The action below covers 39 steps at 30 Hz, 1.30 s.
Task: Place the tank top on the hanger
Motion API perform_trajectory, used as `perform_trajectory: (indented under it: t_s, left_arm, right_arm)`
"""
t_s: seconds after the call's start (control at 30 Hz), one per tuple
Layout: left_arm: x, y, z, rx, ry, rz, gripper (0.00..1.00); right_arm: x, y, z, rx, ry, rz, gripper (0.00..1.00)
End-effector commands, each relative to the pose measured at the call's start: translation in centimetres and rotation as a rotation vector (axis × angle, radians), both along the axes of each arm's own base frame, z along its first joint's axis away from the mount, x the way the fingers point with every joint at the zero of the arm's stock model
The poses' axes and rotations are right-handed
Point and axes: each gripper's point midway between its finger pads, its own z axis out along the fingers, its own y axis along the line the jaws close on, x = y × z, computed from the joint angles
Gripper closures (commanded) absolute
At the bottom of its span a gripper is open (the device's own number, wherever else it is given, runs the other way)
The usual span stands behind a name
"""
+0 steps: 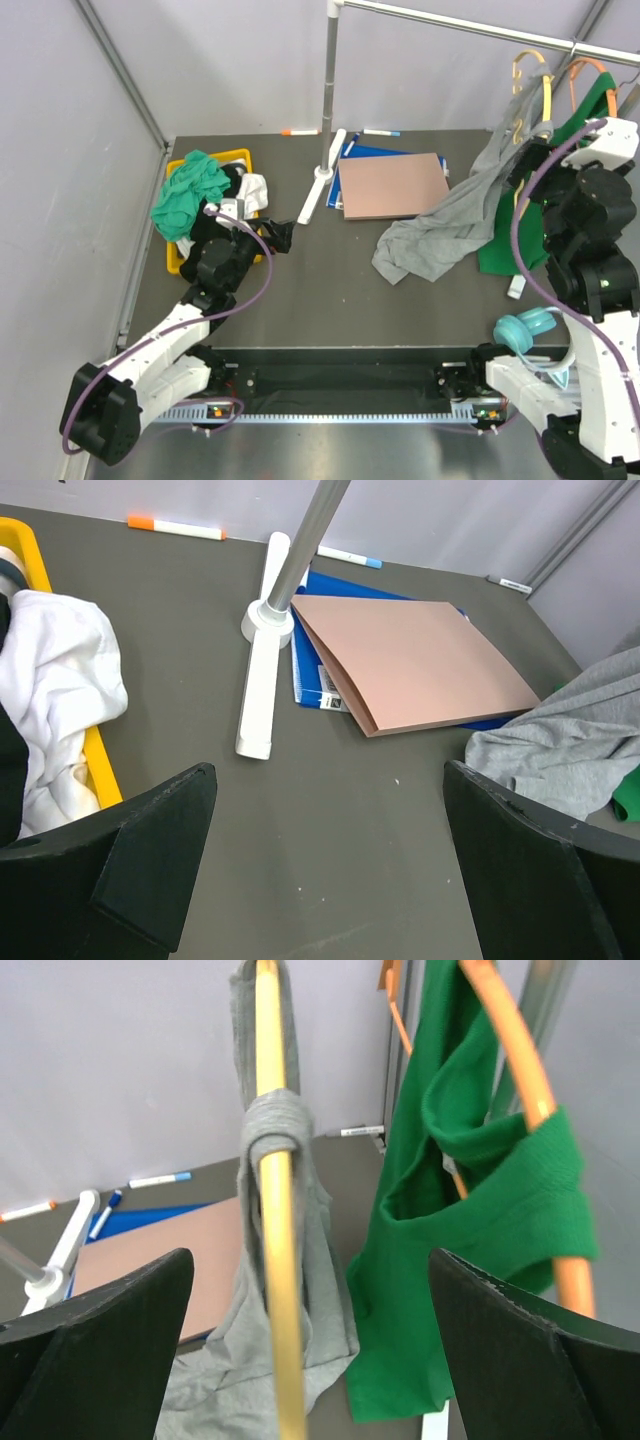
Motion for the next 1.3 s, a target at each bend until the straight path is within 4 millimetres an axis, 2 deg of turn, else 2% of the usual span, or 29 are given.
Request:
perform_trajectory:
  t_s: [0.0,0.03,0.13,0.17,0.23,0.27,0.3,0.37,0.43,0.47,0.53,0.57,0.6,0.67,0.7,0.73,0.77,0.8,0.83,0.87,0.9,0.97,1.0,1.07,1.1,1.27]
  left_arm:
    - [-0.1,0.4,1.1,-0.023,-0.036,0.019,0.01]
    - [-0.1,0.4,1.2,-0.023,-0.036,0.019,0.01]
    - [-0.2,0.5,1.6,-0.026,-0.035,0.024,0.01]
    - [-0.2,0.6,1.7,-0.026,-0.035,0.028,0.01]
    - [-0.3,0.9,2.1,-0.031,-0.041,0.039,0.01]
    - [-0.3,0.9,2.0,-0.028,-0.036,0.042,0.01]
    - [-0.4,1.1,2.2,-0.031,-0.041,0.048,0.01]
    - [-0.4,1.2,2.3,-0.03,-0.042,0.056,0.01]
    - [-0.3,1.4,2.4,-0.024,-0.044,0.064,0.01]
    - [-0.4,1.4,2.3,-0.021,-0.04,0.062,0.01]
    - [-0.4,1.3,2.5,-0.017,-0.044,0.055,0.01]
    - [-0.4,1.1,2.5,-0.016,-0.045,0.047,0.01]
    - [-0.4,1.0,2.6,-0.014,-0.042,0.043,0.01]
    - [-0.5,0.9,2.7,-0.011,-0.044,0.035,0.01]
    - [-0.4,0.9,2.6,-0.007,-0.041,0.037,0.01]
    - [-0.4,1.0,2.7,-0.006,-0.042,0.038,0.01]
    - [-0.4,1.0,2.8,-0.005,-0.044,0.038,0.01]
    - [-0.4,1.0,2.7,-0.003,-0.043,0.04,0.01]
    - [-0.4,1.1,2.6,-0.001,-0.043,0.043,0.01]
    - [-0.3,1.1,2.6,0.002,-0.044,0.046,0.01]
    - [-0.4,1.1,2.6,0.005,-0.048,0.043,0.01]
    - [-0.4,1.0,2.7,0.004,-0.054,0.038,0.01]
    - [-0.6,0.9,2.7,0.004,-0.059,0.034,0.01]
    - [-0.6,1.1,2.7,0.005,-0.067,0.045,0.01]
    - [-0.7,1.2,2.6,0.004,-0.07,0.05,0.01]
    - [-0.9,1.6,2.9,0.007,-0.087,0.064,0.01]
  right_arm:
    - [-3.6,-0.5,4.3,0.038,-0.175,0.006,0.0]
    - [-3.9,-0.2,5.3,0.038,-0.221,0.03,0.0]
    - [-4.3,2.6,7.3,0.01,-0.298,0.201,0.0]
    - [-4.2,4.3,7.7,-0.004,-0.308,0.293,0.0]
    - [-3.0,5.8,7.9,-0.009,-0.3,0.372,0.0]
    - [-2.5,7.7,7.6,-0.013,-0.283,0.469,0.0]
    - [-1.2,8.7,7.0,-0.005,-0.253,0.512,0.0]
    - [-0.3,11.4,6.3,0.007,-0.24,0.604,0.01]
    - [0.9,13.7,4.7,0.0,-0.206,0.619,0.01]
    - [0.7,15.9,4.0,-0.024,-0.182,0.63,0.0]
    - [2.0,19.2,1.3,-0.1,-0.096,0.639,0.0]
    - [1.7,21.0,0.3,-0.131,-0.067,0.649,0.0]
    - [2.6,22.7,-2.1,-0.165,-0.004,0.658,0.0]
    - [2.7,24.9,-4.3,-0.157,0.037,0.701,0.0]
    - [3.0,25.7,-7.0,-0.166,0.086,0.718,0.0]
    - [2.9,26.8,-7.6,-0.137,0.073,0.76,0.0]
    - [2.8,27.4,-8.7,-0.096,0.082,0.78,0.0]
    - [2.5,27.8,-11.7,-0.099,0.122,0.802,0.0]
    - [2.3,28.7,-12.1,-0.069,0.104,0.842,0.0]
    - [2.4,28.9,-13.4,-0.044,0.121,0.85,0.0]
    - [2.4,28.8,-16.3,-0.045,0.174,0.85,0.0]
    - [3.2,28.3,-18.7,0.017,0.215,0.84,0.0]
    - [3.1,27.8,-21.6,0.02,0.272,0.83,0.0]
    - [3.7,27.0,-22.5,0.064,0.259,0.806,0.0]
    - [3.3,26.4,-23.9,0.066,0.271,0.796,0.0]
    - [2.5,25.2,-23.8,0.108,0.208,0.785,0.0]
